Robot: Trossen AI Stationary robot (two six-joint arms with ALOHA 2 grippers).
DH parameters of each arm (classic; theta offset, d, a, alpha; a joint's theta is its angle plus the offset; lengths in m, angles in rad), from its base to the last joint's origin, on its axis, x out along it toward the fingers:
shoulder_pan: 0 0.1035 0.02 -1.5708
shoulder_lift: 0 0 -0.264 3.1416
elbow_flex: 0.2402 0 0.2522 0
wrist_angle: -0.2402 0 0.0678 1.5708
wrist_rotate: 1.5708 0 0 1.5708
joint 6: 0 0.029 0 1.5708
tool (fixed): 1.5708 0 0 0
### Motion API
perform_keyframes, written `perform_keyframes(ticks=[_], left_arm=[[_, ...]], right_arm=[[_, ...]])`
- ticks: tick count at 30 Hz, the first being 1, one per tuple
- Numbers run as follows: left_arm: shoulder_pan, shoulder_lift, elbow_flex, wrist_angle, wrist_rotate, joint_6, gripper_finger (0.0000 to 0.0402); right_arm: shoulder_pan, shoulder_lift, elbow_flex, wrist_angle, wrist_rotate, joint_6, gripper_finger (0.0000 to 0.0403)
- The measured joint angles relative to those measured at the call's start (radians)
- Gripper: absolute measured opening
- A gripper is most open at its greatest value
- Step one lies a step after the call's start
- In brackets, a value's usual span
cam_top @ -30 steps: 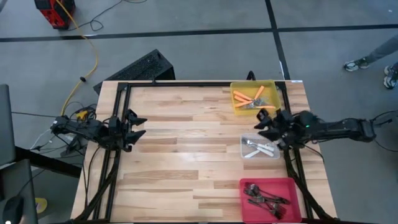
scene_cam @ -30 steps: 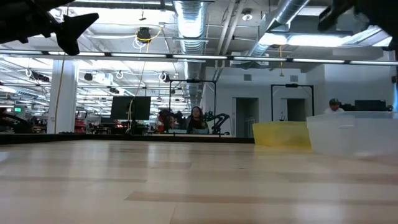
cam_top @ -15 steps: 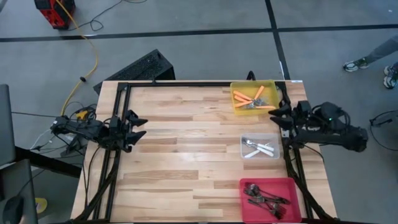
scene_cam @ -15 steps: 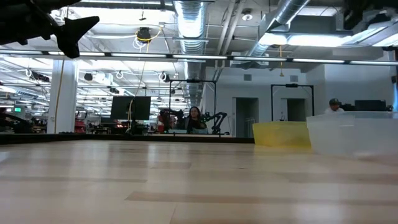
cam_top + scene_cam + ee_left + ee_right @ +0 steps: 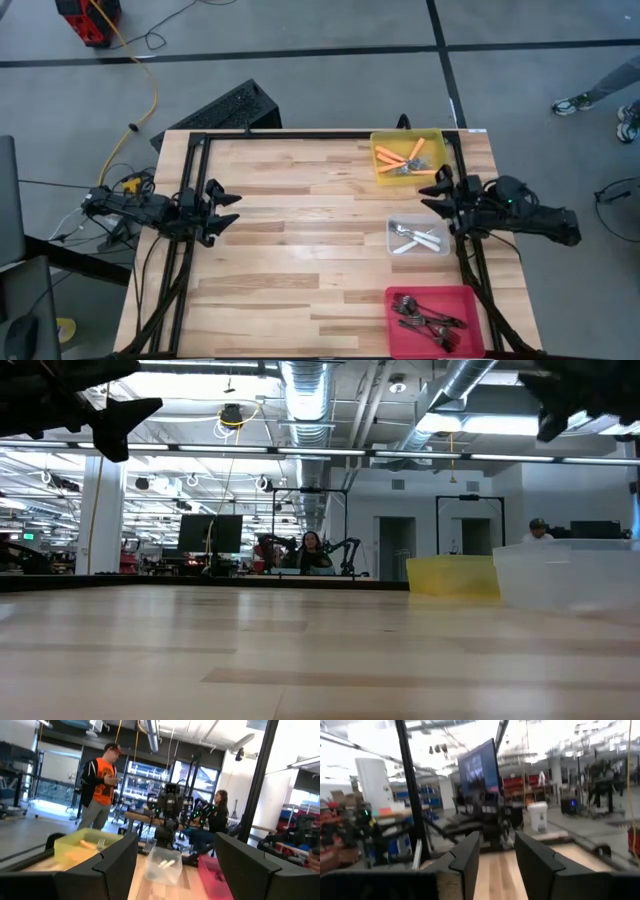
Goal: Sort silverware by color (type)
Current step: Return to Home Position
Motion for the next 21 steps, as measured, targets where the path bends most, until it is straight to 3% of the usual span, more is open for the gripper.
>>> perform_keyframes(ticks=[12, 21], left_arm=[[0.000, 0.000, 0.000, -0.048, 0.000, -0.005, 0.0247], [0.000, 0.000, 0.000, -0.054, 0.000, 0.006, 0.0247]], right_arm=[[0.001, 0.000, -0.211, 0.163, -0.002, -0.004, 0.0150], [0.000, 0.003, -0.212, 0.124, -0.002, -0.057, 0.0150]])
